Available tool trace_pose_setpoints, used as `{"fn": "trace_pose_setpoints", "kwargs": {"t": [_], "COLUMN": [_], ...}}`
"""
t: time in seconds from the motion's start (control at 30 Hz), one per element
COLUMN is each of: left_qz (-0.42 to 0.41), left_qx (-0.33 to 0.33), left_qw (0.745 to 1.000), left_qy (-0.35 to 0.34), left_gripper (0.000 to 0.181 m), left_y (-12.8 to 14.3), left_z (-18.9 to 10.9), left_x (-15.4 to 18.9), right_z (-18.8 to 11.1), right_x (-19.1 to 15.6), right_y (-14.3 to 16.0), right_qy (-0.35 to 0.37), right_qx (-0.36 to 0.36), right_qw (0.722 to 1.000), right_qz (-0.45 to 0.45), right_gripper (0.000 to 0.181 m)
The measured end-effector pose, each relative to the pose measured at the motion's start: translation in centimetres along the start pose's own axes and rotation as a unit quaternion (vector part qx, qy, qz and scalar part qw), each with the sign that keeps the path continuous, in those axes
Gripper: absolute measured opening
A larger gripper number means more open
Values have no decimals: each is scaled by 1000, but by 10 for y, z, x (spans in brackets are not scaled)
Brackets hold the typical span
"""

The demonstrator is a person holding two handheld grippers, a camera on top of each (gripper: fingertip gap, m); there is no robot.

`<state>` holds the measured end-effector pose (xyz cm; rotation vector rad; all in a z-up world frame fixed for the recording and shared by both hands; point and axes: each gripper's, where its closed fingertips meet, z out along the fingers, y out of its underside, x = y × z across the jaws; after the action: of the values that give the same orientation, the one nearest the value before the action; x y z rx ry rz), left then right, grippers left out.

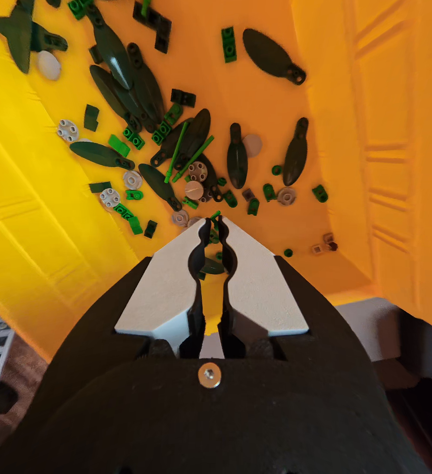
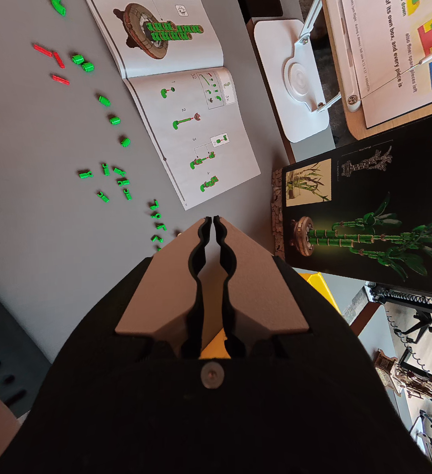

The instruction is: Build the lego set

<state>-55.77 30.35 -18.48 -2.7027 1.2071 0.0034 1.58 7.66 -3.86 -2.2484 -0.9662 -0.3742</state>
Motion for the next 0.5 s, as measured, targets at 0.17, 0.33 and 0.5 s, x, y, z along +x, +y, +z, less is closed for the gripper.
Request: {"fn": "trace_pose_setpoints", "kwargs": {"t": [0.17, 0.33, 0.5], "left_qz": [0, 42, 175], "left_qx": [53, 197, 290], "left_qw": [997, 975, 940], "left_qy": [-48, -98, -44], "left_gripper": [3, 3, 4], "left_y": [-7, -46, -97], "left_z": [-43, -128, -169], "left_x": [-2, 44, 166], "right_z": [-5, -11, -14], "right_x": [3, 7, 11], "right_y": [1, 1, 4], "right_qy": [7, 18, 21], "right_qx": [7, 14, 23], "right_qw": [1000, 1000, 999], "right_qz": [3, 3, 8], "right_gripper": [2, 2, 2]}}
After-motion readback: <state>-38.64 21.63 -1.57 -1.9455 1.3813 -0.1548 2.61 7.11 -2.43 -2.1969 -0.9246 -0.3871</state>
